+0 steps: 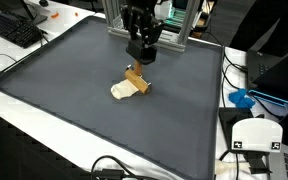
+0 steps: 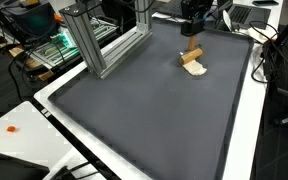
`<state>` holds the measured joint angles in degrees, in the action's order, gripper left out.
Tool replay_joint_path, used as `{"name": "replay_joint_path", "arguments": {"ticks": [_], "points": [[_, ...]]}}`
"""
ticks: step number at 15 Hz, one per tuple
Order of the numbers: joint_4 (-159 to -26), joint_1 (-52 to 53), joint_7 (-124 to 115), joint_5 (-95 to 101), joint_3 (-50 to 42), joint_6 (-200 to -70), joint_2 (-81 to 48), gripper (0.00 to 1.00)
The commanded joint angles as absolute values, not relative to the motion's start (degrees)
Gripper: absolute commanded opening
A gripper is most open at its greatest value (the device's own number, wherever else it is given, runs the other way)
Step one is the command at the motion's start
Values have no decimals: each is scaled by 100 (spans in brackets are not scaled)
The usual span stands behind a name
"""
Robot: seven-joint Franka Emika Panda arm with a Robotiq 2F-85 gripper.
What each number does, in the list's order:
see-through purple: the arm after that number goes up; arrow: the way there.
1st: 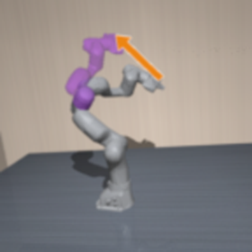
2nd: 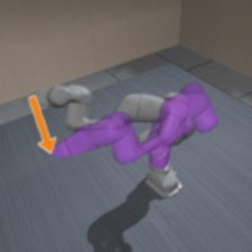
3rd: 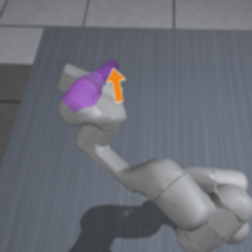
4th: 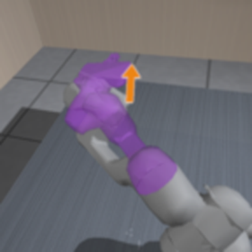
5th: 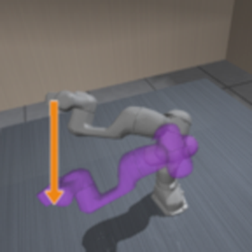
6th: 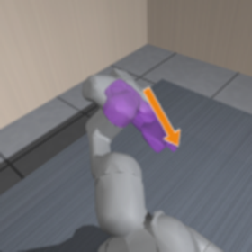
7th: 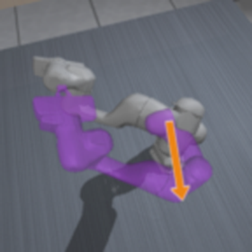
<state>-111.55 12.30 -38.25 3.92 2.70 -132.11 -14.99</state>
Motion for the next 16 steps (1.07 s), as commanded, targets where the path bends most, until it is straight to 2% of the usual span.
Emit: {"name": "replay_joint_path", "arguments": {"ticks": [1,2,3,4,7,16], "points": [[-11416,1219,-3702,317,360,-13218,-1429,79],[-11411,1228,-3710,320,374,-13234,-1444,40],[-11400,1239,-3706,325,388,-13207,-1453,45],[-11389,1249,-3706,338,397,-13207,-1458,44],[-11355,1268,-3690,344,434,-13109,-1461,23],[-11199,1253,-3662,300,464,-12668,-1232,22]]}}
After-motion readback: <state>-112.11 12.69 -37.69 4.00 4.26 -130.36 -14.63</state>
